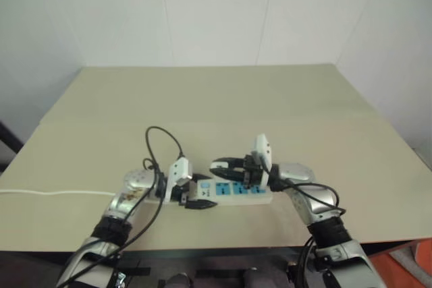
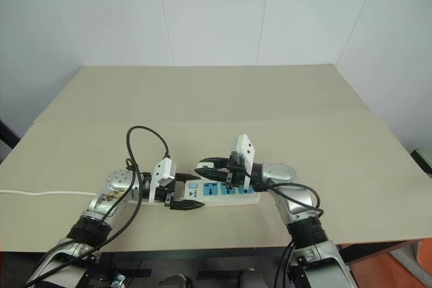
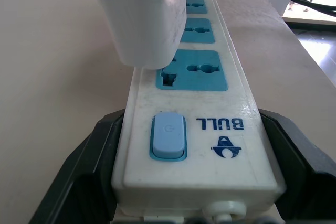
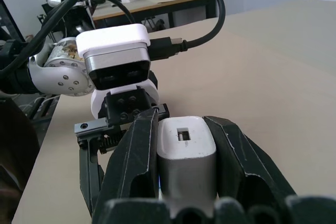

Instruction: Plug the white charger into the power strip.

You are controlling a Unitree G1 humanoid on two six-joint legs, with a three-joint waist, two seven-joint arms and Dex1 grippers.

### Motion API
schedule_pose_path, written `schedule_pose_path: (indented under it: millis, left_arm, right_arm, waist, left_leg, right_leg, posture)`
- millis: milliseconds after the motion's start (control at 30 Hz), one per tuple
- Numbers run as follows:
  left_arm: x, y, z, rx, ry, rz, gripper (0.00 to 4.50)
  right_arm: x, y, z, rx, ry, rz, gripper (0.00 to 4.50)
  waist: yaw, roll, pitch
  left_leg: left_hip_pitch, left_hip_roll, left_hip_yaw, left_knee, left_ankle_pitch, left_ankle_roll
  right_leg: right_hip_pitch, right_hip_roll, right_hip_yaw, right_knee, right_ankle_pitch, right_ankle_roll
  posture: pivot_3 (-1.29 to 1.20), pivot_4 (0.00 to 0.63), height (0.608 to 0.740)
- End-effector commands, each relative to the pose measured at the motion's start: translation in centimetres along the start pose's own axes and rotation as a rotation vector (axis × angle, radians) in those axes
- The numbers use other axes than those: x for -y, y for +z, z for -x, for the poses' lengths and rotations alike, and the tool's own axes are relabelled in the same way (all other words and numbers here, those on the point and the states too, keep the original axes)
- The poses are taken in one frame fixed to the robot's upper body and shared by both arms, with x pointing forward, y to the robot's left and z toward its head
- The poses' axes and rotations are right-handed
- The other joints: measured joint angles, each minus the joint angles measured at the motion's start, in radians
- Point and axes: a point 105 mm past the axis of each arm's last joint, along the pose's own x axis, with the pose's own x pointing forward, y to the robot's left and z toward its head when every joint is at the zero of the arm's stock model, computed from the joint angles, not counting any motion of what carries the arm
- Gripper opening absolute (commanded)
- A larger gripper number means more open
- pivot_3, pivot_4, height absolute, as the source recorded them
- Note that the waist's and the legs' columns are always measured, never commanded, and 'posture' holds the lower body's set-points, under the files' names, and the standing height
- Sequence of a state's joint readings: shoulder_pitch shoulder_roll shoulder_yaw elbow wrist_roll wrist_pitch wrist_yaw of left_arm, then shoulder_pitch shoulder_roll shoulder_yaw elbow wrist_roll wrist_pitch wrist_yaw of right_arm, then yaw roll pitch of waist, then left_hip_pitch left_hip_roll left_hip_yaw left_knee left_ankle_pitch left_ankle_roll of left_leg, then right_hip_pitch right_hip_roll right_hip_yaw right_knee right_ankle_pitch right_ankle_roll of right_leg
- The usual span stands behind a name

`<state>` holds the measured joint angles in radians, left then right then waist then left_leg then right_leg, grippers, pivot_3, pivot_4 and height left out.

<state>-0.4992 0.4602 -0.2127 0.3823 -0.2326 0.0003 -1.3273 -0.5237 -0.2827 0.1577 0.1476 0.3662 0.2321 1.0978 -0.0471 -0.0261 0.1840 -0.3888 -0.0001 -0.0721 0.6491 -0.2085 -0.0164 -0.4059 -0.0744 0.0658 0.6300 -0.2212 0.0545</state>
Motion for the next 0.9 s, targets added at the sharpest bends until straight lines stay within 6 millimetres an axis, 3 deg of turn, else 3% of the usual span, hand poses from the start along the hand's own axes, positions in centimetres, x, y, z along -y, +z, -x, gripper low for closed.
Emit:
schedule_pose_path:
  millis: [33, 333, 567, 900]
  left_arm:
    - [0.2, -0.7, 0.5, -0.037, 0.000, 0.009, 3.30]
    - [0.2, -0.6, 0.1, -0.030, -0.005, 0.007, 3.30]
    - [0.3, -0.6, 0.3, -0.028, -0.003, 0.007, 3.30]
    - [0.4, -0.9, 1.3, -0.058, 0.001, 0.001, 3.30]
  right_arm:
    - [-0.6, 0.5, -0.4, 0.016, 0.036, 0.017, 1.22]
    - [-1.0, -0.3, -0.9, 0.008, 0.043, 0.021, 1.22]
    - [0.2, -1.0, -0.5, -0.002, 0.008, 0.006, 1.22]
    - [0.7, -2.1, 3.0, -0.082, 0.050, 0.066, 1.22]
  waist:
    - [0.000, 0.000, 0.000]
    - [0.000, 0.000, 0.000]
    - [-0.001, 0.000, 0.000]
    - [0.002, 0.000, 0.000]
  left_leg:
    - [0.000, 0.000, 0.000, 0.000, 0.000, 0.000]
    - [0.000, 0.000, 0.000, 0.000, 0.000, 0.000]
    - [0.001, 0.000, 0.000, 0.000, 0.000, 0.000]
    - [0.001, 0.000, 0.000, -0.001, 0.000, 0.000]
  right_leg:
    - [0.000, 0.000, 0.000, 0.000, 0.000, 0.000]
    - [0.000, 0.000, 0.000, 0.000, 0.000, 0.000]
    - [0.001, 0.000, 0.000, 0.000, 0.000, 0.000]
    - [0.001, 0.000, 0.000, -0.001, 0.000, 0.000]
  posture:
    - [0.00, 0.150, 0.740]
    - [0.00, 0.150, 0.740]
    - [0.00, 0.150, 0.740]
    - [0.00, 0.150, 0.740]
